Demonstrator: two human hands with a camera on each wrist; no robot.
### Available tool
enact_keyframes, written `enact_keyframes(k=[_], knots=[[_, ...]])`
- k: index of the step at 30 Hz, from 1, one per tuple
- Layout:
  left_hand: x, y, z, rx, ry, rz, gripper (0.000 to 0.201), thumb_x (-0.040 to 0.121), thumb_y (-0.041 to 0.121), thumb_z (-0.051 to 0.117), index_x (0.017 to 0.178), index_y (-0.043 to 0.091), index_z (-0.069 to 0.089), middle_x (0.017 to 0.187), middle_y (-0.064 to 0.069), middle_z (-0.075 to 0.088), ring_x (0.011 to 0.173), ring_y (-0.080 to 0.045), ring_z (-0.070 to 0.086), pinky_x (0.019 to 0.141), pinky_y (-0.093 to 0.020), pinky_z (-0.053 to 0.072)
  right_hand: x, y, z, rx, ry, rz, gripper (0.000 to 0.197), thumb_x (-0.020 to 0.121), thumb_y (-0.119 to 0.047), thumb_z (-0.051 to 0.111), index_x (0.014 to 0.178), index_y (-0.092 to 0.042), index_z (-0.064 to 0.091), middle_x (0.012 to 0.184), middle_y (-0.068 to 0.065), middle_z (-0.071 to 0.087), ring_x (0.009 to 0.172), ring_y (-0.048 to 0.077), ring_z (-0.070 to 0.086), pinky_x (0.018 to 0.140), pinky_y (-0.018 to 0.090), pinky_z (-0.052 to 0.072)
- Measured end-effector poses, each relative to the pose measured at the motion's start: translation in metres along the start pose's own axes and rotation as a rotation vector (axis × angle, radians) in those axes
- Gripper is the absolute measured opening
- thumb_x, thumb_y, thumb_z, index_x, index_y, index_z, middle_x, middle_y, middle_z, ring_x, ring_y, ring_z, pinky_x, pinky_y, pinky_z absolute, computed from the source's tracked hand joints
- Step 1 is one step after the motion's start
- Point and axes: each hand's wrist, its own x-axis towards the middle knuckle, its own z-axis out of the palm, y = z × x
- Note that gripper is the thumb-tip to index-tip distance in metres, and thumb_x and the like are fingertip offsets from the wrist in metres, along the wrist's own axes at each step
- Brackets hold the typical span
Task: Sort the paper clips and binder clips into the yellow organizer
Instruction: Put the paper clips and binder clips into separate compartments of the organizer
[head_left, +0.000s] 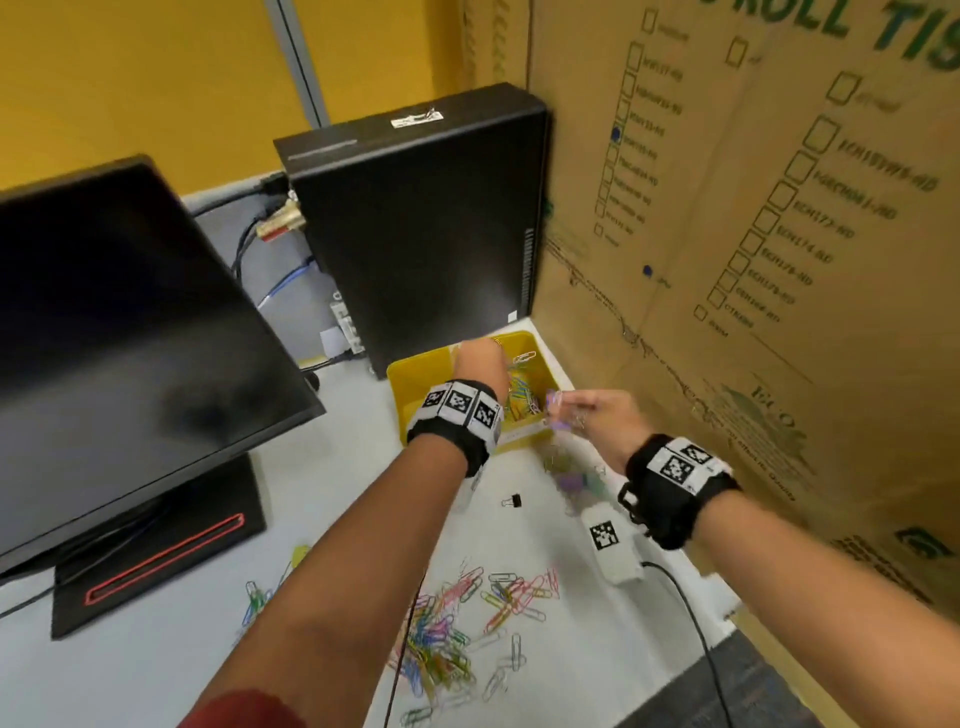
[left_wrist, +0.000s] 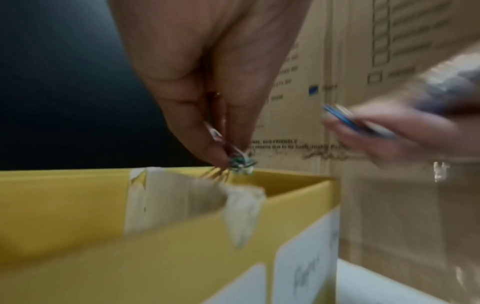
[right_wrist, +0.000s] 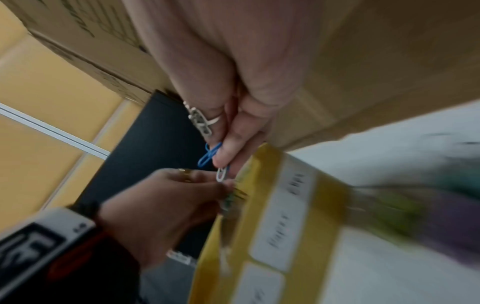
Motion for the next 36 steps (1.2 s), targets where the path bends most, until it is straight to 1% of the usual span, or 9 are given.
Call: enact_keyframes(k=[3,5,8,12,15,20,27,32,36], knots=[[0.01,0.001,0.009,0.062,-0.104,-0.016,0.034,0.088,0.023,0.062,0.108,-0.004,0.062,0.116,-0.02,0.065,0.112,-0.033,0.058,0.094,-0.036,0.046,0.041,-0.028,0.019,-0.08,0.125,-0.15,0.019,0.078,0.011,0.062,0.073,-0.006,0.069,0.064,0.004,0.067,0.056,0.008,0.063,0.058,0.013,0.054],[0.009,-0.005,0.012,0.003,-0.112,-0.022,0.031,0.089,0.018,0.059,0.106,-0.008,0.061,0.116,-0.024,0.063,0.11,-0.036,0.058,0.095,-0.039,0.046,0.062,-0.032,0.027,-0.369,0.167,-0.173,0.01,0.083,0.0,0.061,0.087,-0.002,0.07,0.084,0.015,0.071,0.076,0.021,0.066,0.072,0.023,0.053],[-0.008,-0.03,0.012,0.003,-0.033,0.036,0.031,0.092,0.022,0.055,0.108,-0.003,0.063,0.126,-0.015,0.061,0.117,-0.031,0.054,0.102,-0.038,0.042,0.074,-0.028,0.035,-0.854,-0.102,-0.111,0.033,0.087,-0.019,0.06,0.111,0.003,0.059,0.113,0.022,0.065,0.105,0.034,0.06,0.092,0.036,0.046],[-0.069,-0.068,0.007,-0.094,0.068,0.187,0.03,0.091,0.023,0.055,0.118,0.012,0.062,0.128,-0.007,0.055,0.123,-0.026,0.044,0.106,-0.03,0.033,0.055,-0.018,0.04,-1.004,-0.3,-0.188,0.043,0.092,-0.019,0.052,0.132,-0.006,0.043,0.123,0.023,0.059,0.114,0.035,0.054,0.1,0.042,0.043],[-0.127,-0.096,0.015,-0.134,-0.103,0.203,0.035,0.085,0.03,0.063,0.118,0.019,0.062,0.124,-0.001,0.054,0.12,-0.019,0.045,0.104,-0.026,0.035,0.025,-0.01,0.038,-1.056,-0.325,-0.346,0.044,0.093,-0.011,0.047,0.136,-0.011,0.037,0.118,0.025,0.06,0.111,0.036,0.055,0.094,0.041,0.045],[-0.217,-0.138,0.047,-0.038,-0.453,0.044,0.051,0.074,0.035,0.073,0.122,0.025,0.057,0.124,0.004,0.047,0.119,-0.014,0.044,0.098,-0.025,0.041,-0.043,0.032,0.026,-1.075,-0.33,-0.634,0.029,0.086,-0.01,0.059,0.115,-0.006,0.057,0.111,0.02,0.062,0.105,0.036,0.053,0.089,0.042,0.046],[-0.267,-0.148,0.088,-0.104,-0.42,-0.029,0.078,0.057,0.043,0.083,0.122,0.027,0.043,0.13,0.01,0.031,0.119,-0.008,0.038,0.099,-0.026,0.045,-0.094,0.116,0.028,-1.036,-0.538,-0.121,0.054,0.075,-0.003,0.069,0.123,-0.008,0.043,0.112,0.006,0.039,0.097,0.017,0.039,0.074,0.015,0.044],[-0.243,-0.131,0.09,-0.115,-0.281,-0.033,0.071,0.063,0.038,0.081,0.123,0.022,0.046,0.132,0.007,0.031,0.118,-0.009,0.037,0.096,-0.021,0.042,-0.099,0.12,0.058,-1.047,-0.497,-0.195,0.052,0.078,0.01,0.049,0.126,-0.007,0.043,0.12,0.015,0.044,0.11,0.029,0.047,0.092,0.032,0.044],[-0.232,-0.124,0.092,-0.035,-0.236,-0.078,0.08,0.067,0.05,0.074,0.132,0.014,0.046,0.14,0.001,0.028,0.127,-0.019,0.029,0.105,-0.029,0.034,-0.1,0.108,0.074,-1.195,-0.473,-0.269,0.093,0.068,-0.037,0.075,0.142,-0.016,0.022,0.147,0.014,0.026,0.133,0.032,0.028,0.104,0.041,0.038]])
